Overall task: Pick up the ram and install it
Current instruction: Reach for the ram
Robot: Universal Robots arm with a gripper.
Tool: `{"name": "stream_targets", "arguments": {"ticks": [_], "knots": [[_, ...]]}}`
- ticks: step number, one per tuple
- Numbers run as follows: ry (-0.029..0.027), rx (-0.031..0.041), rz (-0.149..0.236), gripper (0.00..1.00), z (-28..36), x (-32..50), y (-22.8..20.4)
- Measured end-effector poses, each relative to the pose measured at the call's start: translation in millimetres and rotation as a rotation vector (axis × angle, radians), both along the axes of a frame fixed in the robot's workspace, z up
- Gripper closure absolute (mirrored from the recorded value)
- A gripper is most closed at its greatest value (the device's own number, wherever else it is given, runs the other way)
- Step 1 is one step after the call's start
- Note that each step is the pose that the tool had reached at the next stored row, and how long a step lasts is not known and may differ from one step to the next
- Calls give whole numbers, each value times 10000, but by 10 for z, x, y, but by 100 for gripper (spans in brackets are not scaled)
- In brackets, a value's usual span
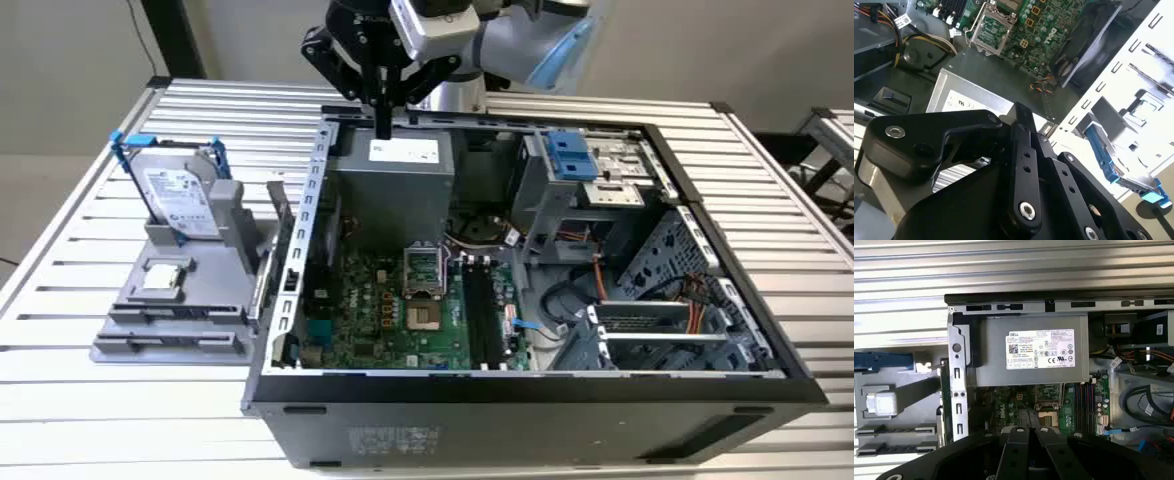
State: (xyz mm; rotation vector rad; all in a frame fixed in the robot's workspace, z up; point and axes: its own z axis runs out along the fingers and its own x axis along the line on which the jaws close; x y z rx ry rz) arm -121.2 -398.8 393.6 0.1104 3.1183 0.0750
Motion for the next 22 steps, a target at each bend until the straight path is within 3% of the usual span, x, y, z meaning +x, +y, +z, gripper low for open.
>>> {"name": "stream_targets", "arguments": {"ticks": [11,22], "knots": [[1,-2,0,100,3,-7,0],[-1,0,10,100,2,-119,0]]}}
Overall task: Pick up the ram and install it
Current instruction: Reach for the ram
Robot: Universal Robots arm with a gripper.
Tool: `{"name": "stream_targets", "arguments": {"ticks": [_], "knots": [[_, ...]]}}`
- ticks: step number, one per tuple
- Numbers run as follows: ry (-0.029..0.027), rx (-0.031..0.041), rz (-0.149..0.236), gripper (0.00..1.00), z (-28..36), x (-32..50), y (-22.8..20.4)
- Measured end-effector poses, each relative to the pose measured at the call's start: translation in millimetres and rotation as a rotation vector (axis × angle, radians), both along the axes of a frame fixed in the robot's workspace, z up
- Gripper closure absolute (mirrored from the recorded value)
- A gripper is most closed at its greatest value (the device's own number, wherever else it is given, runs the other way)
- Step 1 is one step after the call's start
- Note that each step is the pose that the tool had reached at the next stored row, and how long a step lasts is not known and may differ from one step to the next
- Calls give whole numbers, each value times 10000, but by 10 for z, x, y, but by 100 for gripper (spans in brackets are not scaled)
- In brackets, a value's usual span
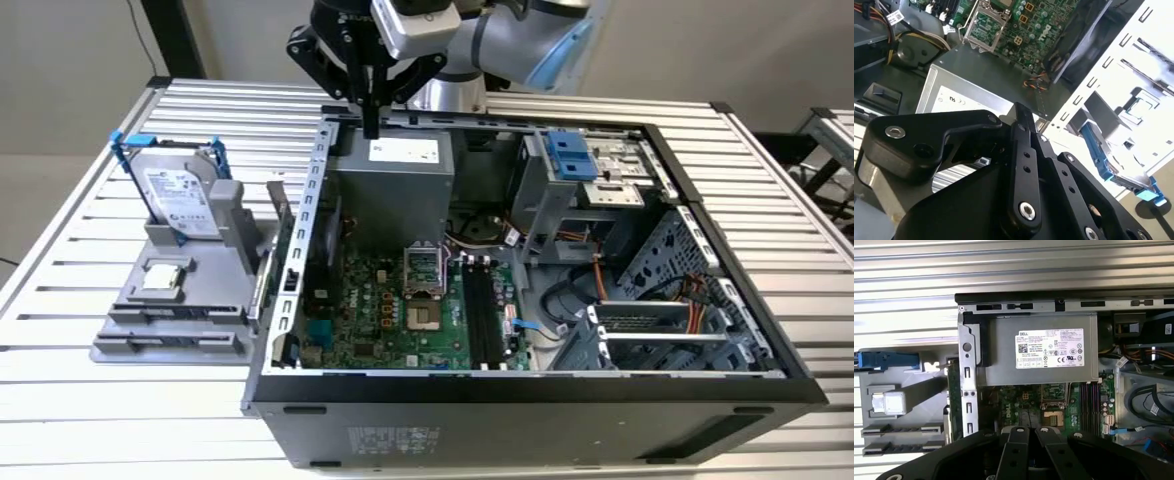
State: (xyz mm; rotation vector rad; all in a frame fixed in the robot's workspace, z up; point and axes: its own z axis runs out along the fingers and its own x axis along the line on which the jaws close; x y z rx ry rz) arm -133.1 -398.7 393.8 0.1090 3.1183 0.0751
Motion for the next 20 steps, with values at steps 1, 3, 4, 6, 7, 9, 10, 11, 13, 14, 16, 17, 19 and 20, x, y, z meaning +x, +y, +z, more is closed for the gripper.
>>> {"name": "stream_targets", "arguments": {"ticks": [1,3,4,6,7,9,10,11,13,14,16,17,19,20], "knots": [[0,0,5,100,0,-8,1],[1,0,15,100,0,-22,1],[1,0,19,100,0,-31,2],[1,0,28,100,0,-48,2],[1,-1,33,100,1,-58,2],[0,0,43,100,0,-77,2],[1,0,47,100,0,-86,3],[0,0,51,100,0,-94,3],[1,0,61,100,0,-112,4],[0,0,65,100,0,-123,4],[1,0,74,100,0,-148,7],[1,0,80,100,0,-162,9],[1,0,92,100,0,-193,14],[0,0,98,100,0,-209,17]]}}
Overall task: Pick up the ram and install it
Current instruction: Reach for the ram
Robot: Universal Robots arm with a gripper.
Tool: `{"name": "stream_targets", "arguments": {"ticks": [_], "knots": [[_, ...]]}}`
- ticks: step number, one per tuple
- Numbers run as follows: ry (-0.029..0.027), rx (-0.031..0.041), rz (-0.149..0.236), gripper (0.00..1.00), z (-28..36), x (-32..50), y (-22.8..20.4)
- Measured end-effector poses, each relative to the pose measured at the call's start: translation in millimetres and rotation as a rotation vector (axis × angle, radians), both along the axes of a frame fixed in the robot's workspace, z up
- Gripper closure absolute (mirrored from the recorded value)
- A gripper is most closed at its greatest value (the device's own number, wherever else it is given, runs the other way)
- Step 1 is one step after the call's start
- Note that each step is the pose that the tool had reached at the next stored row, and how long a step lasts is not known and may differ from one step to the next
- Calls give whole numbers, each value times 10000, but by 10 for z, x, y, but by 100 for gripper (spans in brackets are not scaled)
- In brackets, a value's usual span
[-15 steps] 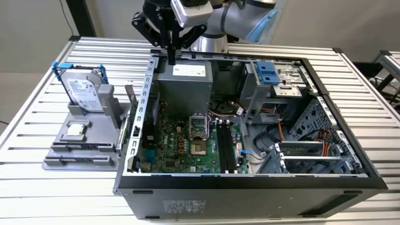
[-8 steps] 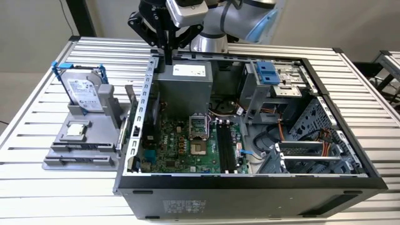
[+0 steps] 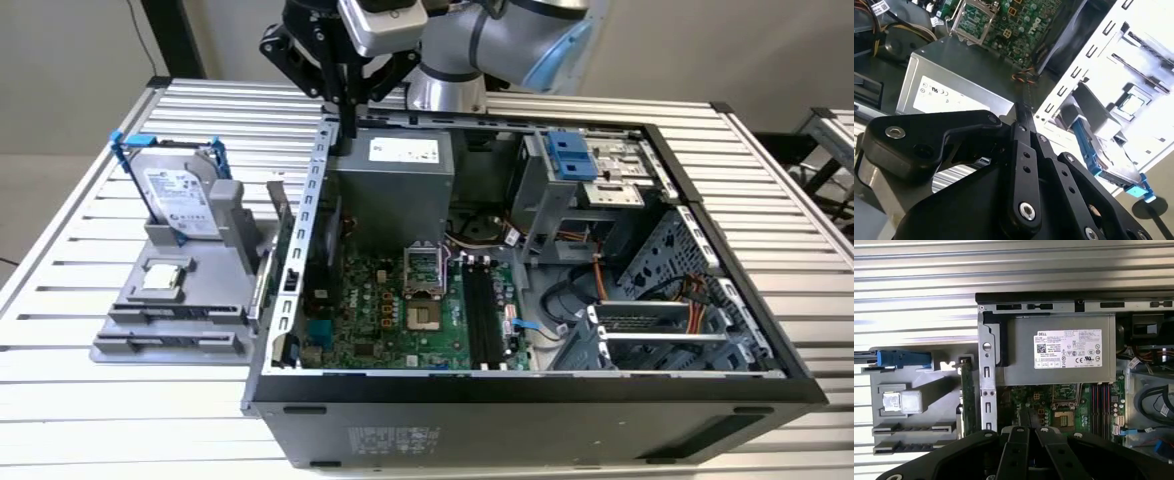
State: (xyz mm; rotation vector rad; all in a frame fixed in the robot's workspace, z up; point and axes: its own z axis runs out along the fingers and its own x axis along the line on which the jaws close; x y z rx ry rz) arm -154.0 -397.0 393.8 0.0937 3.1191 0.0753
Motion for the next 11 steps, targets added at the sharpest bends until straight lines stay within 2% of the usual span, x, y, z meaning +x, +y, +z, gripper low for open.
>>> {"name": "stream_targets", "arguments": {"ticks": [11], "knots": [[1,-1,67,100,0,-172,38]]}}
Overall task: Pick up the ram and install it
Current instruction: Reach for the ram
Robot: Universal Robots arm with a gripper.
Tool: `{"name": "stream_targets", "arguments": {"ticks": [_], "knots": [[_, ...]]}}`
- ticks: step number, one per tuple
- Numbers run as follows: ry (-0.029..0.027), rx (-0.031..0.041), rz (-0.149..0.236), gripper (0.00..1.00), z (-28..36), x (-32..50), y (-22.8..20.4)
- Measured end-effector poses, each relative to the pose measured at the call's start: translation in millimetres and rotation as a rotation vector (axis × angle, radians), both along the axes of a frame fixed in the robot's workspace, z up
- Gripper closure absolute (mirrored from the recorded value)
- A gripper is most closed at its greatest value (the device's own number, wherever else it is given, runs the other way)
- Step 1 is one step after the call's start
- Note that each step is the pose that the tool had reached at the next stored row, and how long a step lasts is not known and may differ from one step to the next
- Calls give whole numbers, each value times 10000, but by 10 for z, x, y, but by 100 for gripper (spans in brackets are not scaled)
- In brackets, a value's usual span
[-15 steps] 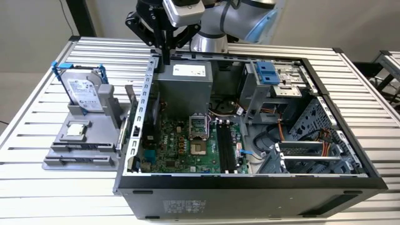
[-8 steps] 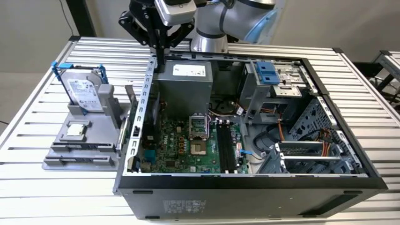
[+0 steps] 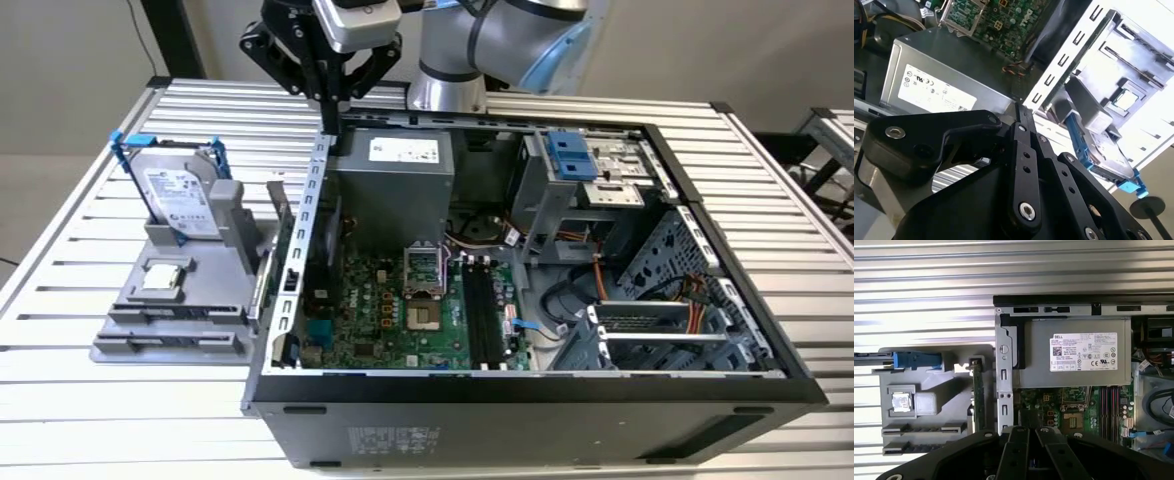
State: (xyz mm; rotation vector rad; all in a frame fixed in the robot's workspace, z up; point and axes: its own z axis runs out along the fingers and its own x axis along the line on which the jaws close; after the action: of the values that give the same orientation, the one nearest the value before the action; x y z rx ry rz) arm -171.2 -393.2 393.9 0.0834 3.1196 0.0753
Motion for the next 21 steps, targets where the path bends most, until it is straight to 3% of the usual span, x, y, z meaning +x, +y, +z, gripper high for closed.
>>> {"name": "stream_targets", "arguments": {"ticks": [21], "knots": [[7,0,125,100,0,-312,50]]}}
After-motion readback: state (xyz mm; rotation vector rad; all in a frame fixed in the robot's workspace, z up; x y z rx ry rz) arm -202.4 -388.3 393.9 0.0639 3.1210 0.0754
